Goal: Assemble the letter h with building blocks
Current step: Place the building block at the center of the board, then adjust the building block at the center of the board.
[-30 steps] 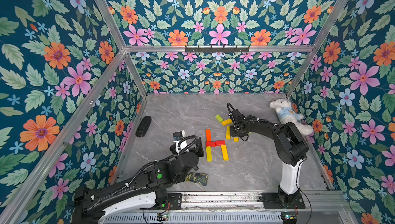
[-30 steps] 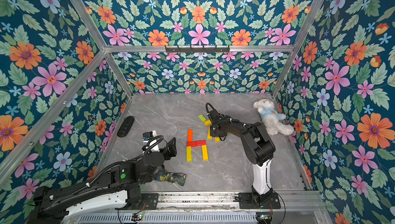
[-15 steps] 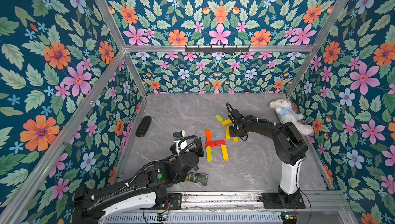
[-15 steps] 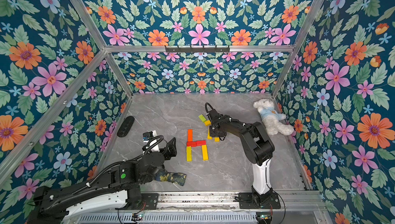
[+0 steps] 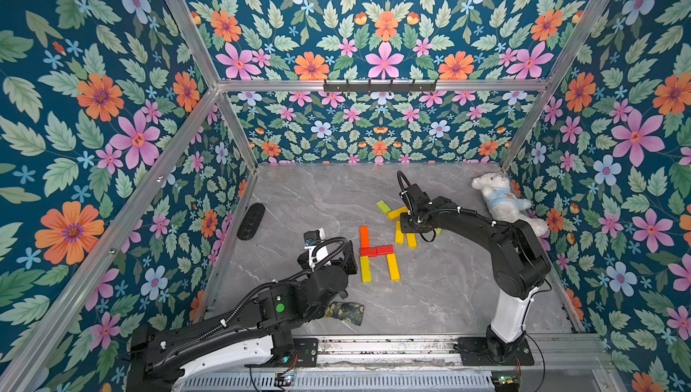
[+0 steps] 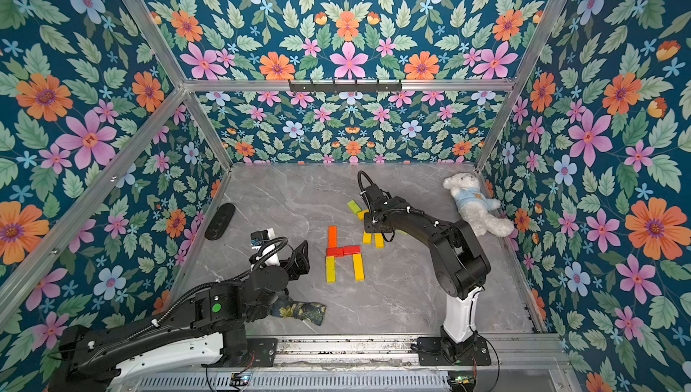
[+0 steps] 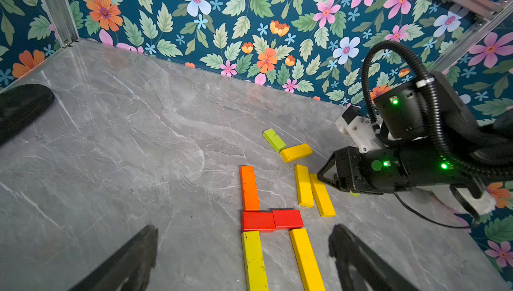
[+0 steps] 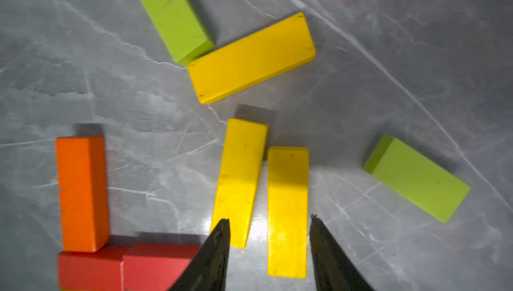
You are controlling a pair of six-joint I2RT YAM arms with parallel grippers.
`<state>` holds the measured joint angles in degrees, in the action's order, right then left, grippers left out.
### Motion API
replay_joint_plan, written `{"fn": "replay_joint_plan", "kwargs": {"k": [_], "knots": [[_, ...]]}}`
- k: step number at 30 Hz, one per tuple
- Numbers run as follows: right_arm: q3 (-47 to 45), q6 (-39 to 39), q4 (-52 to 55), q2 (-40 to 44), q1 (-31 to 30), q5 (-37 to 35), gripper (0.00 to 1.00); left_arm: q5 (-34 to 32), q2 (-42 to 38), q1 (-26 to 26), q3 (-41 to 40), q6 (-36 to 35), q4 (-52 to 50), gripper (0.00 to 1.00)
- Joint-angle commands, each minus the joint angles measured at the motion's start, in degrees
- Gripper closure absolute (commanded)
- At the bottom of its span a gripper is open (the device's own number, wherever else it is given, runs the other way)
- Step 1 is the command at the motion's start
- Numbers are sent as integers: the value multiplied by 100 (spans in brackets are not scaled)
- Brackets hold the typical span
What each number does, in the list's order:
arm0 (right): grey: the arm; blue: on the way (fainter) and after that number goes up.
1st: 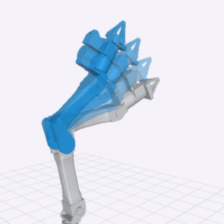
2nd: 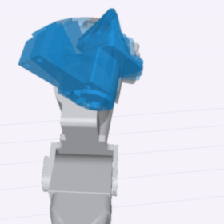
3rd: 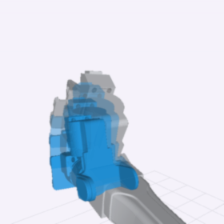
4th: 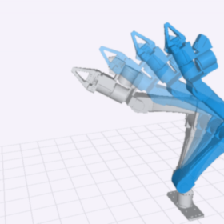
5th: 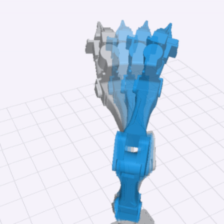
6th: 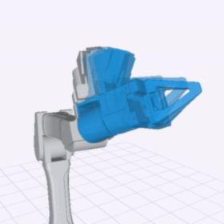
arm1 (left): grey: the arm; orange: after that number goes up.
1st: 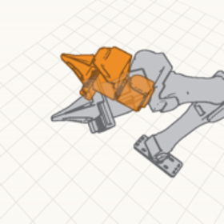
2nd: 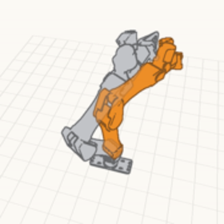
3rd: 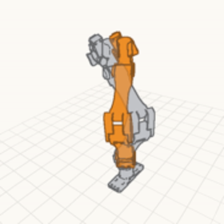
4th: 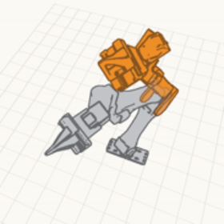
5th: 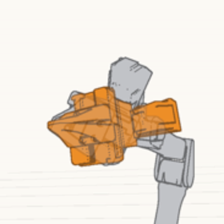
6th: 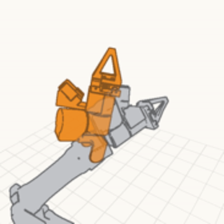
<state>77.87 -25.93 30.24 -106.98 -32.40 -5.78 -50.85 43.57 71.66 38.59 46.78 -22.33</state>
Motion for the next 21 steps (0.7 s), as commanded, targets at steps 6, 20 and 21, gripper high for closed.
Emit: {"fn": "replay_joint_plan", "kwargs": {"k": [6,20,21], "knots": [[254,-881,-10,-259,-308,43,49,-44,40,-3,-35,33,115,1],[321,-1123,161,-634,-316,-111,52,-22,-183,-3,-117,4,97,0],[334,-1124,188,-654,-314,-114,52,-30,-187,-2,-108,2,94,1]]}}
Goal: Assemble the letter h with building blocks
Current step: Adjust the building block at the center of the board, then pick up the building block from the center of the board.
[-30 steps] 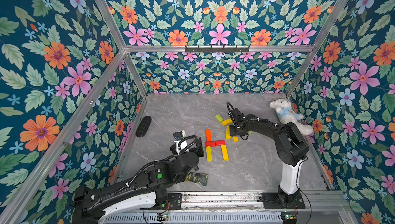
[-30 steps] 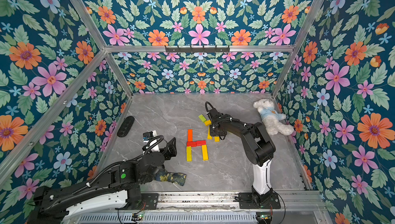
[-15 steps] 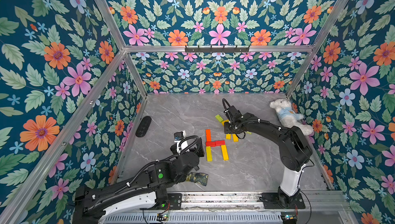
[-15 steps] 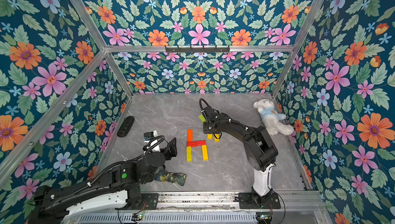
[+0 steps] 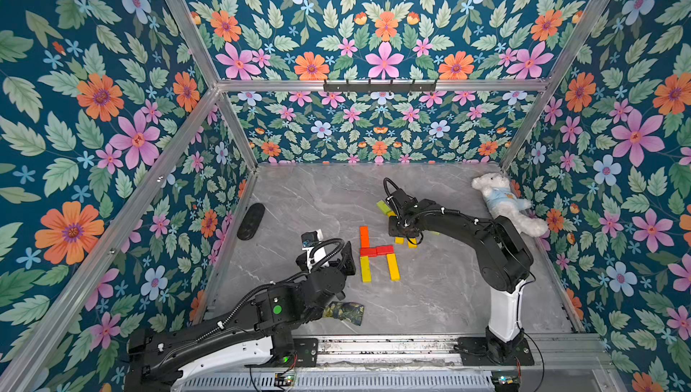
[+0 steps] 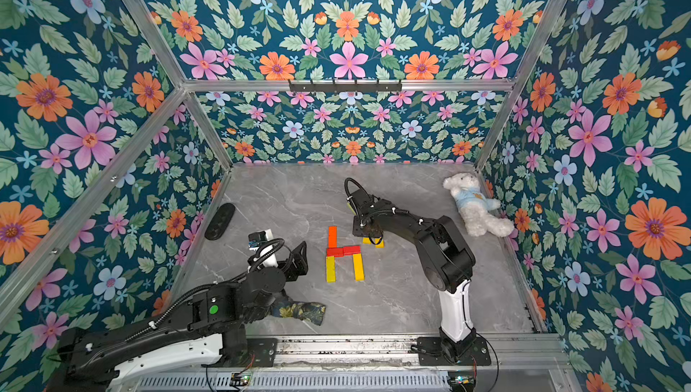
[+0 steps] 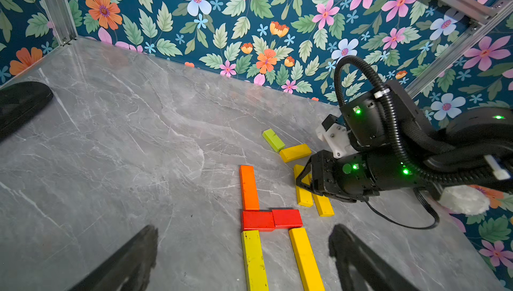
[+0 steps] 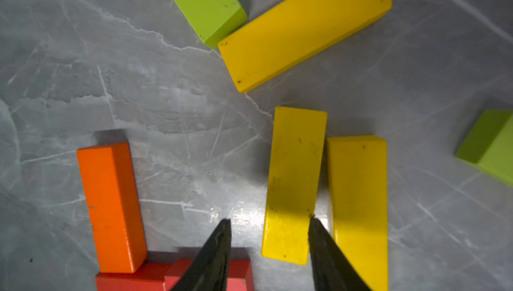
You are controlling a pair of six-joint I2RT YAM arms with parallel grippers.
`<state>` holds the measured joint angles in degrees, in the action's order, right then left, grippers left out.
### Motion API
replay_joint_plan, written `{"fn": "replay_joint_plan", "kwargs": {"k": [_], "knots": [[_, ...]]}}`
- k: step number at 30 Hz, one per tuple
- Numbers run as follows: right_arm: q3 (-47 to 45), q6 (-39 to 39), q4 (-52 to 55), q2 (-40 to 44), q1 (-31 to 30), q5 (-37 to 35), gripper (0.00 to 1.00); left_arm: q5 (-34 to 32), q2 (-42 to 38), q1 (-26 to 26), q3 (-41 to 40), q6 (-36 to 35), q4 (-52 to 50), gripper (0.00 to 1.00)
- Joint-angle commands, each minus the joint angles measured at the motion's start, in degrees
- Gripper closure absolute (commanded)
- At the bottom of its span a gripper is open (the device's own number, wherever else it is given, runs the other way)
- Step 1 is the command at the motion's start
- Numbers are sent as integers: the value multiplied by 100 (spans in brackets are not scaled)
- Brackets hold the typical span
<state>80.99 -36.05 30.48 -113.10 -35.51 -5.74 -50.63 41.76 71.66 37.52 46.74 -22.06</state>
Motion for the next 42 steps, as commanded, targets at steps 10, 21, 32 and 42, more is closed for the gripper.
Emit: {"fn": "replay_joint_plan", "kwargs": {"k": [10,21,32,42], "knots": [[78,-87,204,-192,-2,-83,52,-61,-105,1,-43,10,53,1],[435,19,203,-483,-112,95,53,-113,-89,-2,-43,10,53,1],[914,541,377,-356,-88,-210,41,-92,-94,-3,-25,-7,43,1],[2478,1446,486,-1472,170,-356,37,-134,-74,-3,33,-71,-24,1]]}}
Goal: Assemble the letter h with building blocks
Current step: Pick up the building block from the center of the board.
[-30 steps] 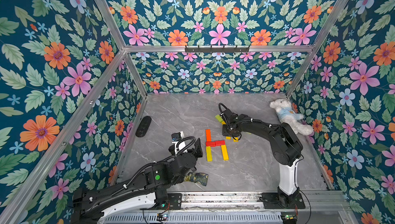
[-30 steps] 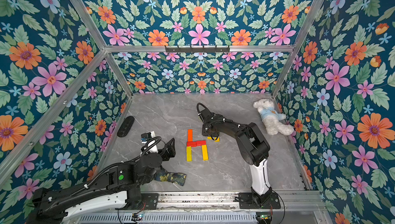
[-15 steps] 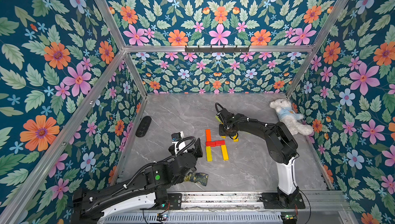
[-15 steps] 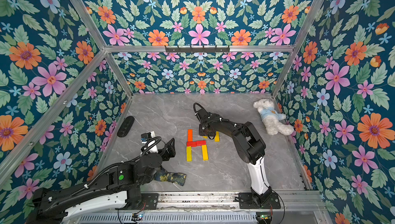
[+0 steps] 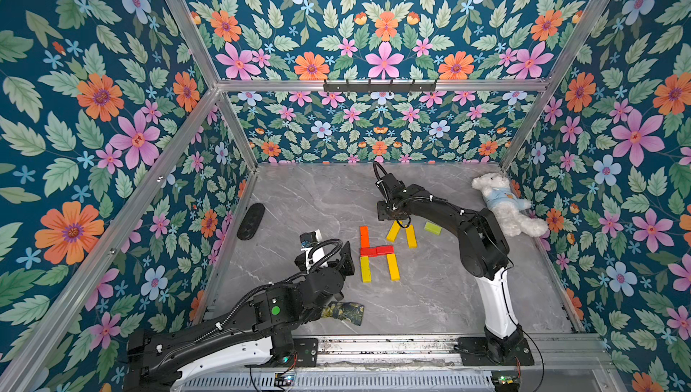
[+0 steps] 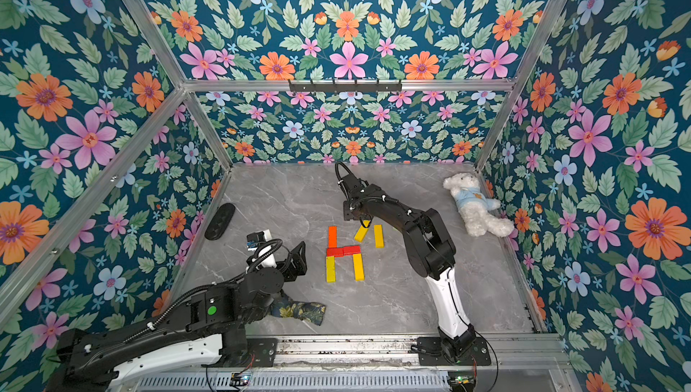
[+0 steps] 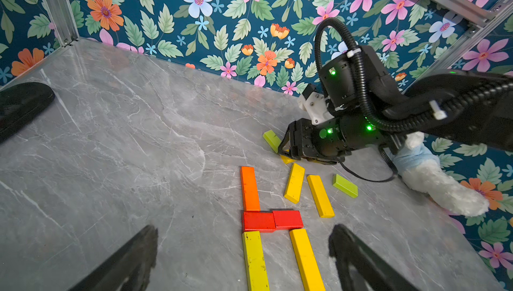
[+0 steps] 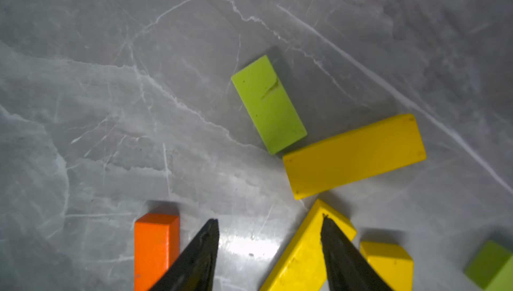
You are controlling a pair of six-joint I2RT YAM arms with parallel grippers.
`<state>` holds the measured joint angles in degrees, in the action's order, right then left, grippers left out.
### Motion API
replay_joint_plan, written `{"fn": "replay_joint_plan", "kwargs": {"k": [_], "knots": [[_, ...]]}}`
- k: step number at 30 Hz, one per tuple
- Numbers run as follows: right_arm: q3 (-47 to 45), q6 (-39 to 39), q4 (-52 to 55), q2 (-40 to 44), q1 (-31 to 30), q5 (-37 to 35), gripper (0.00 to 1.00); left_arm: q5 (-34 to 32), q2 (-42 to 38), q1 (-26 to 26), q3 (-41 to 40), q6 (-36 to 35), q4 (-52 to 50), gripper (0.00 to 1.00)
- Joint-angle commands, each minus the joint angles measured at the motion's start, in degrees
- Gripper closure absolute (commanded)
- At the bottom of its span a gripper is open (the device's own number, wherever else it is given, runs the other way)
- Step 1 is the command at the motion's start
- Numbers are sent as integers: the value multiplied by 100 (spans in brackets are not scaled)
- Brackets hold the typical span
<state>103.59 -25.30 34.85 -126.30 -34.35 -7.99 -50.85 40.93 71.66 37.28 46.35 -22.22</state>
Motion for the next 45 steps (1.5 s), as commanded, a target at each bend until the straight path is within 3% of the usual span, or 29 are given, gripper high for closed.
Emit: {"fn": "replay_joint_plan", "kwargs": {"k": [1,9,20,31,38,45], "knots": [[329,463,14,-252,87,-132,37,-124,28,-3,83,-36,-33,1],[1349,823,395,-993,157,12,38,-222,144,-3,179,-36,-149,1],[1617,1115,413,-1383,172,-70,46,-250,222,-3,213,-46,-134,1],[1983,1414,464,-1579,166,-163,73,-260,240,-3,226,-15,-169,1],[2099,1346,338,-1055,166,-181,79,-242,274,-2,245,-8,-169,1],[501,1097,19,706,34,-35,79,-177,267,-3,249,-68,-87,1]]}}
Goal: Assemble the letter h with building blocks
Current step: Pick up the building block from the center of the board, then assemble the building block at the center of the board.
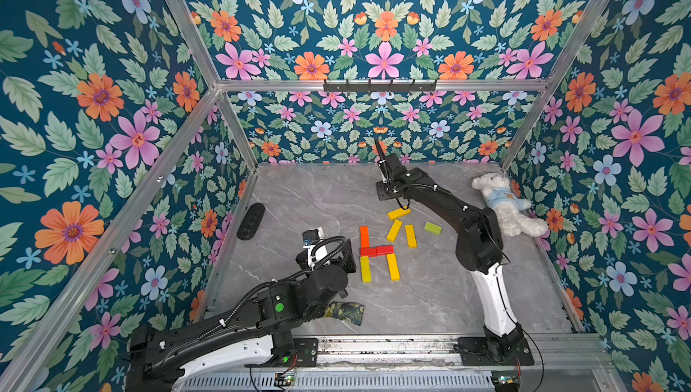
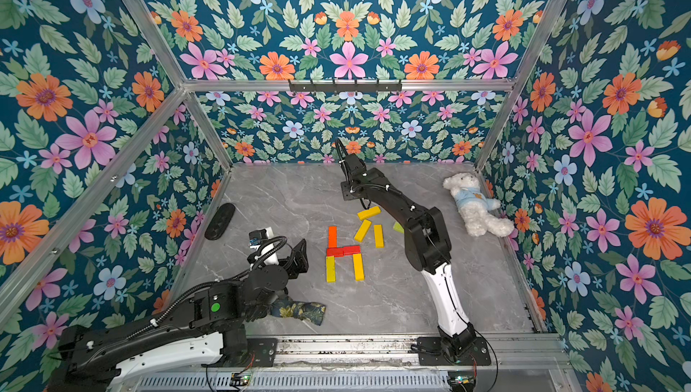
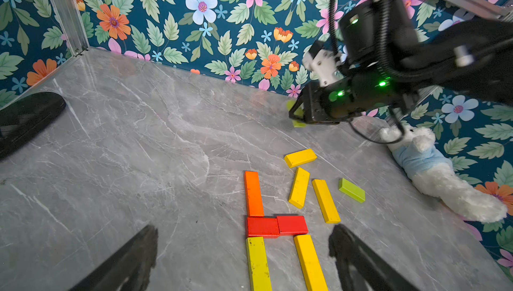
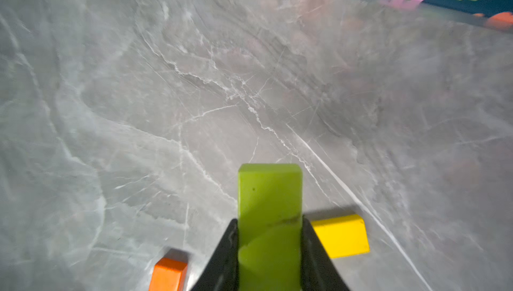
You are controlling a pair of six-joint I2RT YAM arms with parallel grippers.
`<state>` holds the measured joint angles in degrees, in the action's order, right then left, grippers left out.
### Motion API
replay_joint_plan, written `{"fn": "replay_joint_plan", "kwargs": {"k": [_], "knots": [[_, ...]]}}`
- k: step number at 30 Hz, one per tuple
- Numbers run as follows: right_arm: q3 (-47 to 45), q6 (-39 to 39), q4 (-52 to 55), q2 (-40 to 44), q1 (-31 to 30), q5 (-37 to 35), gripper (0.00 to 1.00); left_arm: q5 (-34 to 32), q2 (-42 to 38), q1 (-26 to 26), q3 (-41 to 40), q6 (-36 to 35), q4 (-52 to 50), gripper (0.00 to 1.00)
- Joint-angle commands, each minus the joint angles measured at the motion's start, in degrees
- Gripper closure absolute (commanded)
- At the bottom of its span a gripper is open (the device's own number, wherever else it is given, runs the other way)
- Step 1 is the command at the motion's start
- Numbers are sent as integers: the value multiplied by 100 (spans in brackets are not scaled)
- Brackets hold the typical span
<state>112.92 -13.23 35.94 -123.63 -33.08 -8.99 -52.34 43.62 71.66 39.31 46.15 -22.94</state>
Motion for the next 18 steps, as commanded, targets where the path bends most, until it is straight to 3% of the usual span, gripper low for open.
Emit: {"fn": "replay_joint_plan", "kwargs": {"k": [1,9,18], "knots": [[-849,-129,-182,786,-153,56,79,6,-10,-3,39,-82,35,1],[-4322,-856,-582,3392,-454,325,79,311,-19,-4,-44,-268,337,1],[-6878,-2028,-443,5188,-842,200,78,473,-24,-12,-192,-324,547,1]]}}
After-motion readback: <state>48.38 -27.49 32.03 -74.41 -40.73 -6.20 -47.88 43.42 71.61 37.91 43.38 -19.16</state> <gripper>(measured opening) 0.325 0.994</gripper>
